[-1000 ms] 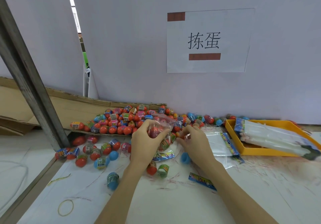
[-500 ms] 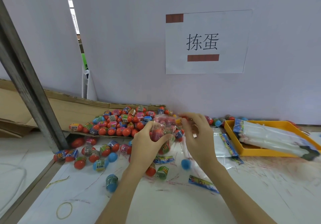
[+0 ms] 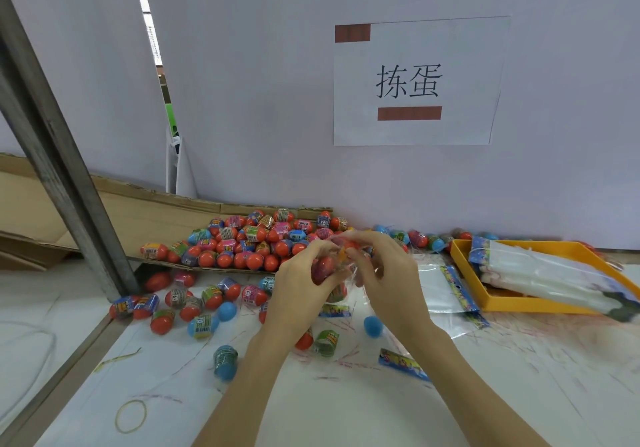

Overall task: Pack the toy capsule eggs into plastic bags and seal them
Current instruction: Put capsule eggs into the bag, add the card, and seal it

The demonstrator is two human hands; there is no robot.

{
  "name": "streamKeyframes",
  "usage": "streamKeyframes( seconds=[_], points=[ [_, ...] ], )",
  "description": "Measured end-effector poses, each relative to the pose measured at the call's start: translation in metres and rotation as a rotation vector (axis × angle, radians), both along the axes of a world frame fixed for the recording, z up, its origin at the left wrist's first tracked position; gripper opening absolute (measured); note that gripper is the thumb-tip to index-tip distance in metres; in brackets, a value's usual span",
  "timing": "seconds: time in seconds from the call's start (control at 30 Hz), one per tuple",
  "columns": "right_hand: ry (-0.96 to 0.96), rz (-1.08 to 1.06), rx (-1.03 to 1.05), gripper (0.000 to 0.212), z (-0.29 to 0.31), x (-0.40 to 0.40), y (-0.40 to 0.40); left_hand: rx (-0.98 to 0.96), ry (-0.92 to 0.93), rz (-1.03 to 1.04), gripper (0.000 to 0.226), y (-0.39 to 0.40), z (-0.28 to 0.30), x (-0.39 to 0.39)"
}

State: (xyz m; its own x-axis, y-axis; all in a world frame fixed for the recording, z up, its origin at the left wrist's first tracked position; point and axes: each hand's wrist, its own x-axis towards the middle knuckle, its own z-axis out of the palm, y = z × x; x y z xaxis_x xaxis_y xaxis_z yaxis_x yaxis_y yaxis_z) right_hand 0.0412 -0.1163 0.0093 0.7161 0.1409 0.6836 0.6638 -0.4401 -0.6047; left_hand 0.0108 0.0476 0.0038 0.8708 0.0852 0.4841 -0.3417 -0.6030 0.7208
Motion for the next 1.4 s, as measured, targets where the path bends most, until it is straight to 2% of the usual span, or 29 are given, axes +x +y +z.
streamKeyframes(
  seconds=[0.23,0.4,0.5,0.6,0.7,0.77,0.87,0.97,1.07,1.13,1.23,1.33,1.4],
  points=[
    [0.036,0.026,-0.076,0.019,0.002,0.002,-0.004,-0.082,0.034,-0.039,0.039,-0.003,0.003,-0.002],
    [0.017,0.070,-0.168,0.044,0.003,-0.002,-0.003,-0.219,0.060,-0.027,0.034,-0.002,0.005,-0.001],
    [0.007,0.098,-0.215,0.047,0.000,-0.004,0.000,-0.289,0.065,-0.017,0.027,0.001,0.005,0.000],
    [-0.031,0.087,-0.146,0.036,0.001,-0.005,0.002,-0.356,0.051,-0.025,0.024,0.003,0.007,0.000],
    [-0.070,-0.017,0.027,0.030,0.003,-0.005,0.003,-0.484,0.056,-0.003,0.027,0.003,0.010,0.000],
    [0.030,-0.034,0.150,0.032,0.005,-0.005,0.004,-0.562,0.071,0.002,0.029,0.003,0.011,0.001],
    [0.355,0.144,0.251,0.038,0.007,-0.005,0.007,-0.587,0.081,-0.022,0.033,0.004,0.013,0.001],
    [0.503,0.195,0.337,0.017,0.002,0.000,0.004,-0.570,0.119,-0.044,0.038,0.001,0.013,-0.001],
    [0.540,0.187,0.467,0.008,0.000,0.002,0.000,-0.601,0.174,-0.046,0.045,-0.002,0.014,-0.001],
    [0.540,0.161,0.503,0.011,0.002,0.002,-0.001,-0.620,0.170,-0.044,0.035,-0.002,0.016,-0.002],
    [0.576,0.121,0.501,0.014,0.001,0.004,0.000,-0.643,0.131,-0.031,0.017,0.001,0.014,-0.001],
    [0.618,0.149,0.471,0.012,0.002,0.003,0.000,-0.641,0.126,-0.026,0.012,0.004,0.011,0.001],
    [0.546,0.153,0.409,0.009,0.003,0.002,0.000,-0.625,0.132,-0.025,0.010,0.004,0.009,0.002]
  ],
)
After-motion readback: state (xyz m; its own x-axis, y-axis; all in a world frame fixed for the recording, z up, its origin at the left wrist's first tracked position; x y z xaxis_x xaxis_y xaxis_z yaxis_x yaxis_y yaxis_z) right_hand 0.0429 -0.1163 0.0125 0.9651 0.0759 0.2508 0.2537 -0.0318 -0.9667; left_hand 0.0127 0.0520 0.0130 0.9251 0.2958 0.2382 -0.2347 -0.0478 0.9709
